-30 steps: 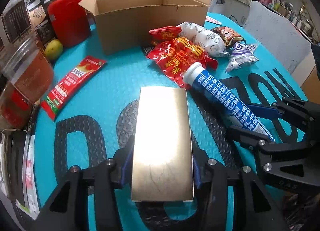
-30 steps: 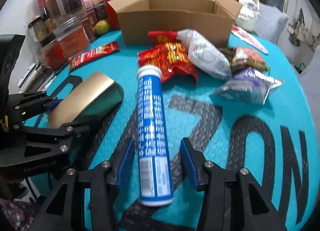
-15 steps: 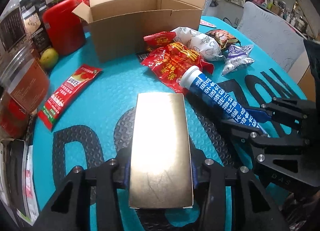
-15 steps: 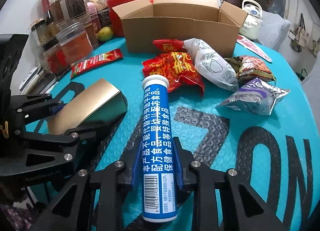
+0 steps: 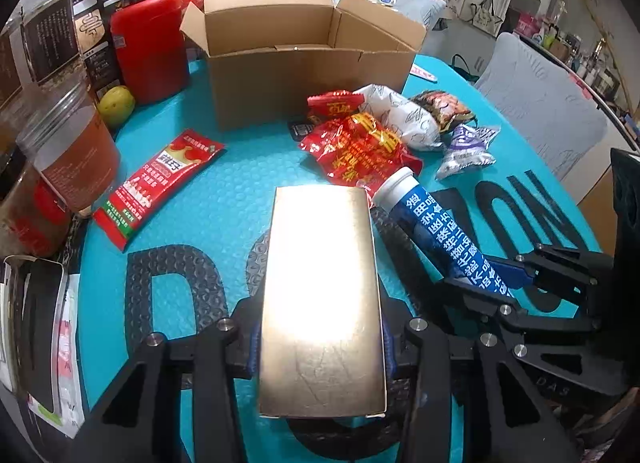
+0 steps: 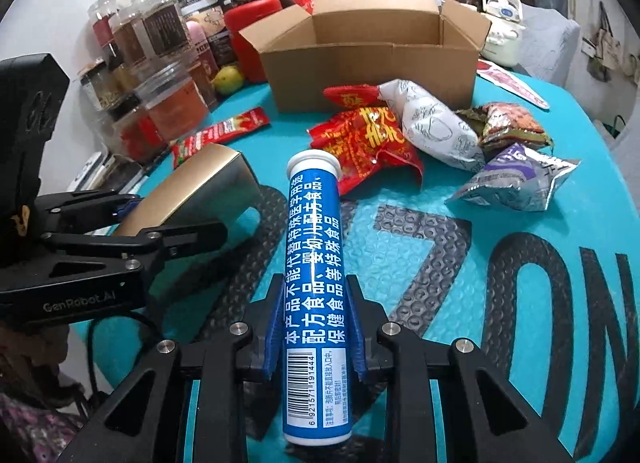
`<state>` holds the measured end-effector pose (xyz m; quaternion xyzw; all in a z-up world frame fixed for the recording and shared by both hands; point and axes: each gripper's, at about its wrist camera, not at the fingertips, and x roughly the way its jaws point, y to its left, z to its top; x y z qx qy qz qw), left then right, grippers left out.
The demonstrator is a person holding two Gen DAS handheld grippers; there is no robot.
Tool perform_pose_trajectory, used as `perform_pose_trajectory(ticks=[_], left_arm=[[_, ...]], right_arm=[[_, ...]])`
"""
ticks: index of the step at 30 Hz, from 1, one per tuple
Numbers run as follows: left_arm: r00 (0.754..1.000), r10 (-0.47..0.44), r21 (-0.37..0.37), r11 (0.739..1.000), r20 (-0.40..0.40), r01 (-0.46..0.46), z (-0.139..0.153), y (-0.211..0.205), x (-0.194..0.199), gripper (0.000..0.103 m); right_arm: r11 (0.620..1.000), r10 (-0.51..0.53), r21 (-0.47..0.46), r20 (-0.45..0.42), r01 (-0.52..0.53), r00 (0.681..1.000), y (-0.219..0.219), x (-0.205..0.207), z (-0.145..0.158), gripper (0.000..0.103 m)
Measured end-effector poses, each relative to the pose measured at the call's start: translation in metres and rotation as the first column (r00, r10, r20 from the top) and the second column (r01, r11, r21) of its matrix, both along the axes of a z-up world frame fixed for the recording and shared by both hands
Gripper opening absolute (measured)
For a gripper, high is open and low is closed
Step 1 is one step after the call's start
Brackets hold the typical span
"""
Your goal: Organize snacks
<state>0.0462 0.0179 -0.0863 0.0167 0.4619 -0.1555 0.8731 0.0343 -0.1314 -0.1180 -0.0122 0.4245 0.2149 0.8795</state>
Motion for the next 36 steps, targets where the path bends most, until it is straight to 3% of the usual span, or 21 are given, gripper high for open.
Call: perform_pose_trajectory(ticks=[13,36], left_arm=[[0.998,0.020,-0.021,1.000,0.054,-0.019,0.033,0.000,0.005,0.043],[0.965,0.025,-0.064,0.998,0.262,-0.009,0.111,-0.005,0.051,0.043]], right_arm=[[1.000,0.022,-0.004,0.049,-0.022,0.999,0.001,0.004,0.032,0.028],[0.990,0.112,-0.106,0.240,-0.088,0.964,0.006,0.055,0.108,0.028]])
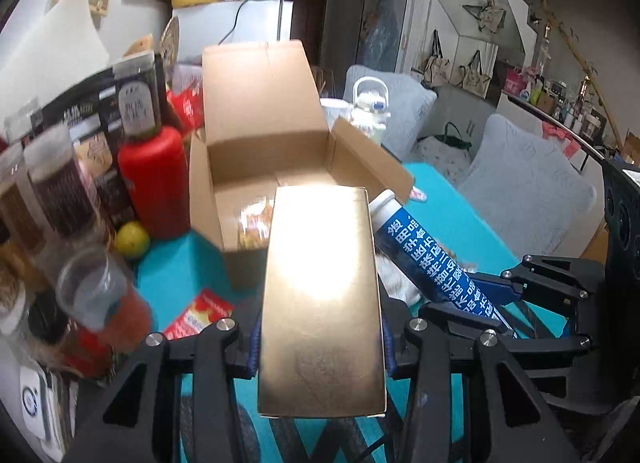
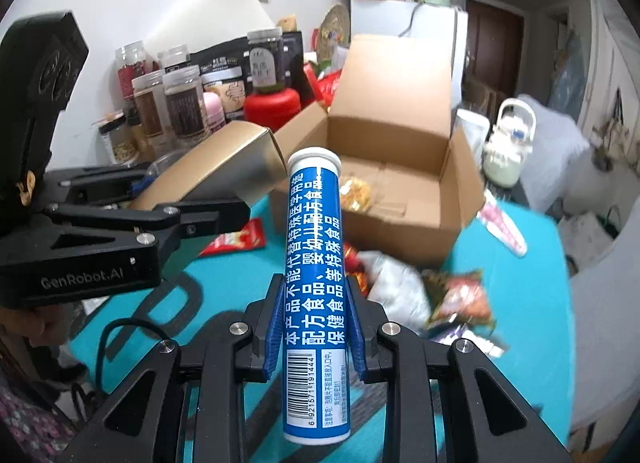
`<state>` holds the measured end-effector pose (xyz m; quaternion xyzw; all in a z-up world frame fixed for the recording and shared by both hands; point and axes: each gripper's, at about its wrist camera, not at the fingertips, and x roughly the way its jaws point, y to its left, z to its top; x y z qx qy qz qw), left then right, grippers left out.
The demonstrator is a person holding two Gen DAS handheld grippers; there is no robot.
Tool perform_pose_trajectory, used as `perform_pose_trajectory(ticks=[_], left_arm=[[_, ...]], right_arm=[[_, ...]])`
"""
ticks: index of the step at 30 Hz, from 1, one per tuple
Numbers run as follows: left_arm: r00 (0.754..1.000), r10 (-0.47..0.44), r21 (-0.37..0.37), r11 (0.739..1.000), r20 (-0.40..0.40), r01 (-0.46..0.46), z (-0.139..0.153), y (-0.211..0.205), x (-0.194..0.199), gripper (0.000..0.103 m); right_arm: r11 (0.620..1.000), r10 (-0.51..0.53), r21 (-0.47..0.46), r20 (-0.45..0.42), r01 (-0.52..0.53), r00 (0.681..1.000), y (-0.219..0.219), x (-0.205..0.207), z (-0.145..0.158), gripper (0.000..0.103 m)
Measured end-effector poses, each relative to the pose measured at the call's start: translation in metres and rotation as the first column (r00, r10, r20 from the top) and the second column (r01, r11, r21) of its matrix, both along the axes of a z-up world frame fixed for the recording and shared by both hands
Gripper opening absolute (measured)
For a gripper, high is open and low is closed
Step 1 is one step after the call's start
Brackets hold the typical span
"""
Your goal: Organize snacks
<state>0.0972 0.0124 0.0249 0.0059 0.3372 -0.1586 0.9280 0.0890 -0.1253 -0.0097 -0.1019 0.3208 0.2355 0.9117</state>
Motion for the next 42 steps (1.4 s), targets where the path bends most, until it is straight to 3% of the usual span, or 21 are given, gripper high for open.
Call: perform_pose_trajectory(ticks=[24,34,42], left_arm=[[0.994,0.016,-0.023,1.000,0.110,-0.014,0.038,-0.014,0.132,0.043],[0.991,0.093,-0.051,0.995,0.099,-0.089,0.027,-0.011,0.192,0.043],[0.990,0.120,-0.003,0.993,0.068,-0.120,0.006,-0.013,0.224,0.043]], right_arm=[[0.999,-0.041,-0.026,0.084,0.043,0.996,-0.004,0.123,0.041,0.028],[0.996,-0.087,0.031,0.048,0.086,0.995,-0.014,0.185,0.029,0.028],[0.990,-0.136,0.042,0.015,0.135,0.991,-0.023,0.222,0.016,0.028]])
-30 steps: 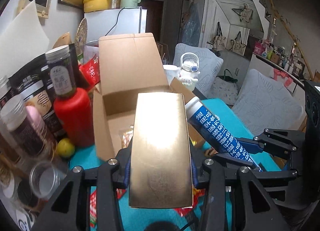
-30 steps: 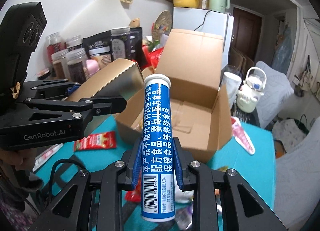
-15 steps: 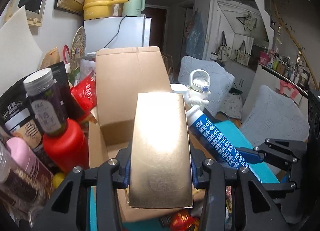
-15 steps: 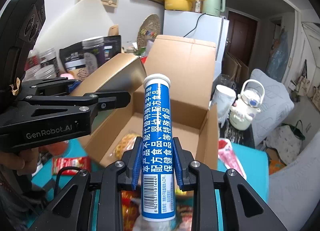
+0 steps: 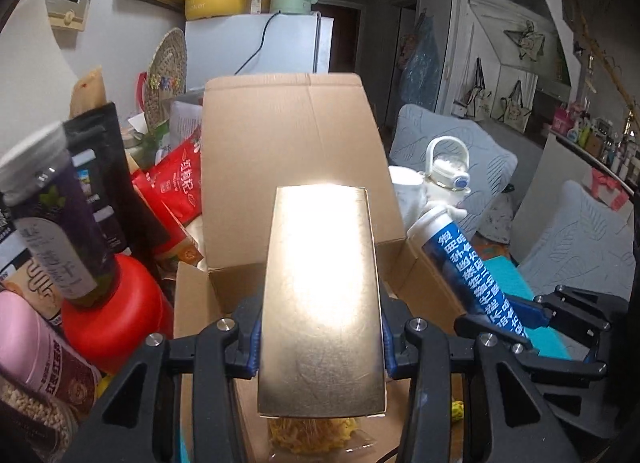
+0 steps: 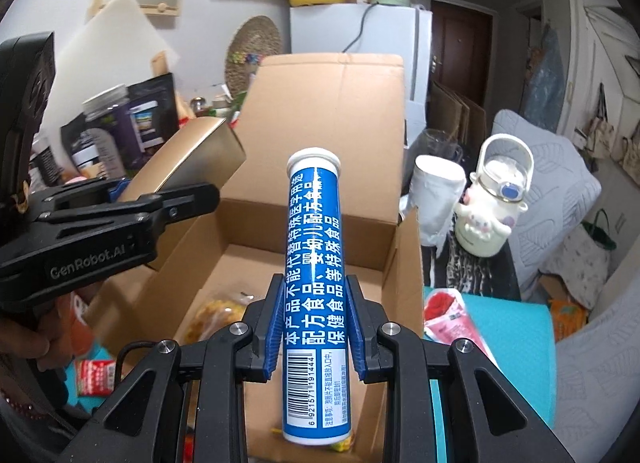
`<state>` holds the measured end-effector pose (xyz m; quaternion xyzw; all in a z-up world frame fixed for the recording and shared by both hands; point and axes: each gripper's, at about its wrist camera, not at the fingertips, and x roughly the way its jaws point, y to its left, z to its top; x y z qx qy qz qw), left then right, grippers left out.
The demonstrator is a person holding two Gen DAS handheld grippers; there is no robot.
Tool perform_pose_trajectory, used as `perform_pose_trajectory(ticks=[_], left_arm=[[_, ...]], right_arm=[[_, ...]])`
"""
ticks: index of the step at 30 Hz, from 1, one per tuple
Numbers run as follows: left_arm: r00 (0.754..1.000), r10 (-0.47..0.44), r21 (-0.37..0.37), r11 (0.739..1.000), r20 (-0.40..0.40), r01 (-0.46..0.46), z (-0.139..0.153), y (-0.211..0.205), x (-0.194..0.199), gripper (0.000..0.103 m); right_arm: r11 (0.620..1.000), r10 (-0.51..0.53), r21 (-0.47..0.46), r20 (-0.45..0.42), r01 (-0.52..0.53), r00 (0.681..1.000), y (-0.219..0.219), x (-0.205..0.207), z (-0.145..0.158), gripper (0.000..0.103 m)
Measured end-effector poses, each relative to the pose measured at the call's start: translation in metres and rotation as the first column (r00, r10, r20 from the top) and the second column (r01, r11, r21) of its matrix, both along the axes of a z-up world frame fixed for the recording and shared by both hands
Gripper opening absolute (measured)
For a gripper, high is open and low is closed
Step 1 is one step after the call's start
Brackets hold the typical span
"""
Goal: Organize snacks
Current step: 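Lower the gold packet and blue tube into the box and open both tools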
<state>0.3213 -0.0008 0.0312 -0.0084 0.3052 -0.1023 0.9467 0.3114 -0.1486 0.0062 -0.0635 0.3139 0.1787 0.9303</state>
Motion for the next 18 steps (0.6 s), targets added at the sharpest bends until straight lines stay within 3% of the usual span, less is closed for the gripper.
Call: perform_pose_trajectory(ticks=[12,18], left_arm=[[0.993,0.022,0.074,0.997,-0.119,-0.013,-0.043,-0.009,0.032,0.043],[0.983,0.031,0.098,0.995,-0.180,-0.014,-0.059,-0.011,0.042,0.043]], right_arm=[[0.999,-0.038,0.002,-0.112,0.039,0.993,0.000,0.033,-0.042,0.028],[1.000,0.001,0.031,-0.162,0.004,0.987,0.006,0.035,-0.051,0.028]])
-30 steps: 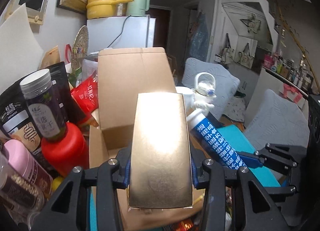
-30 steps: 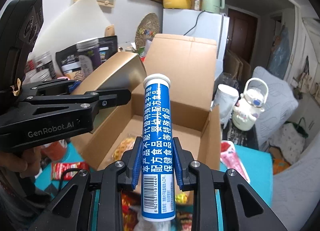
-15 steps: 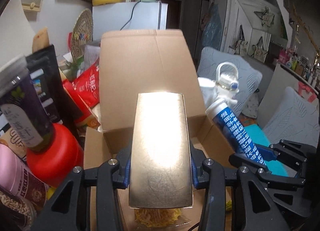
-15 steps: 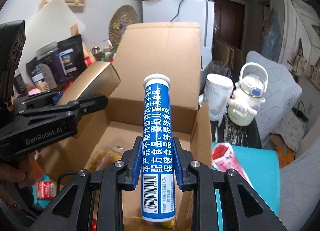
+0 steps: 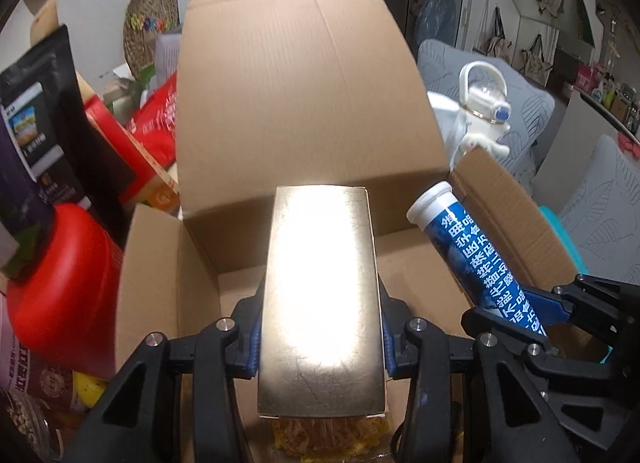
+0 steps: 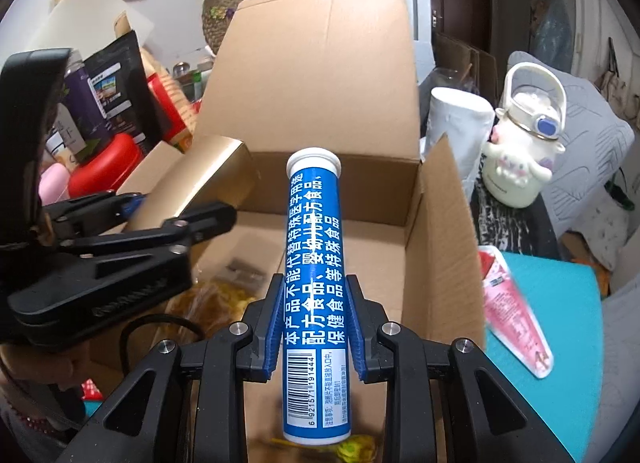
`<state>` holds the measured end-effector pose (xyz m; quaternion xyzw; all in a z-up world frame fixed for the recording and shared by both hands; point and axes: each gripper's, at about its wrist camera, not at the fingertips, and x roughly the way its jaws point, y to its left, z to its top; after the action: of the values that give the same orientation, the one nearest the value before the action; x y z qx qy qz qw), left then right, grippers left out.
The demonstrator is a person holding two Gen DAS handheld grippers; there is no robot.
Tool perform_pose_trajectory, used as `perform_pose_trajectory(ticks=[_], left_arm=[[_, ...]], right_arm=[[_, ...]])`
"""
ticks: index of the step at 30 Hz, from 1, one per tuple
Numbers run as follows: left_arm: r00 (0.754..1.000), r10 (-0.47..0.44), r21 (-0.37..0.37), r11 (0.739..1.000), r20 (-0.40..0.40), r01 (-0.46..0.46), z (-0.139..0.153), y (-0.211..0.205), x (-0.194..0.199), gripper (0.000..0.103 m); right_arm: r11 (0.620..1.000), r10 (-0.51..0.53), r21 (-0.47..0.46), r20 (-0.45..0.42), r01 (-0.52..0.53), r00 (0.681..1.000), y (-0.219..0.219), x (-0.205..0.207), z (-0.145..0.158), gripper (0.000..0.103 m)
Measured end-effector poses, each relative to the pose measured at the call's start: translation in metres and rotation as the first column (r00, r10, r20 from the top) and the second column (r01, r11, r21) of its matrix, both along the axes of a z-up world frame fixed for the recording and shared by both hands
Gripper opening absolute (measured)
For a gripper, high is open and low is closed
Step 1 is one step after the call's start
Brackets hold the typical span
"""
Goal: Organize snacks
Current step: 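Lower the gold packet and blue tube into the box and open both tools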
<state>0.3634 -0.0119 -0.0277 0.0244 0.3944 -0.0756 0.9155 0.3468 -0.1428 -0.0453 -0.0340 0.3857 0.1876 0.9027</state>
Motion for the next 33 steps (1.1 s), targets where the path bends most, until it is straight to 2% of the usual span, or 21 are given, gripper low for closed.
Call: perform_pose_trajectory(ticks=[13,14,15,17,19,21,22,29,33], left_arm=[[0.994,0.042,0.052,0.998,-0.100,-0.037,-0.017,-0.001,0.010,0.044],[0.993,0.046,0.055,0.998,-0.104,-0.041,-0.017,-0.002,0.010,0.046],[0.994,0.048,0.059,0.997,-0.098,-0.042,-0.017,-0.002,0.009,0.048],[0.995,0.054,0.077,0.996,-0.080,-0.047,-0.014,-0.003,0.006,0.048],[0.996,0.060,0.094,0.994,-0.071,-0.053,-0.012,-0.004,0.005,0.054],[0.996,0.059,0.105,0.993,-0.064,-0.052,-0.009,-0.004,0.003,0.071],[0.996,0.059,0.106,0.993,-0.060,-0.053,-0.007,-0.004,0.002,0.074],[0.999,0.044,0.069,0.997,-0.014,-0.042,0.012,-0.004,-0.010,0.074],[0.999,0.048,0.012,0.999,0.004,-0.048,0.023,0.001,-0.018,0.074]], right_arm=[[1.000,-0.022,0.010,-0.058,0.023,0.998,0.000,0.007,-0.008,0.029],[1.000,-0.026,0.007,-0.060,0.026,0.998,0.000,0.007,-0.008,0.030],[1.000,-0.027,0.006,-0.060,0.027,0.998,0.000,0.007,-0.008,0.033],[1.000,-0.020,0.005,-0.059,0.020,0.998,0.002,0.007,-0.007,0.034],[1.000,-0.024,0.000,-0.057,0.024,0.998,0.002,0.006,-0.007,0.034],[0.999,-0.032,-0.007,-0.054,0.032,0.998,0.002,0.004,-0.004,0.034],[0.999,-0.037,-0.010,-0.050,0.037,0.998,0.001,0.004,-0.003,0.034],[0.997,-0.071,-0.002,-0.019,0.071,0.997,-0.004,-0.008,0.011,0.037],[0.996,-0.088,-0.003,0.000,0.088,0.996,-0.008,-0.016,0.023,0.042]])
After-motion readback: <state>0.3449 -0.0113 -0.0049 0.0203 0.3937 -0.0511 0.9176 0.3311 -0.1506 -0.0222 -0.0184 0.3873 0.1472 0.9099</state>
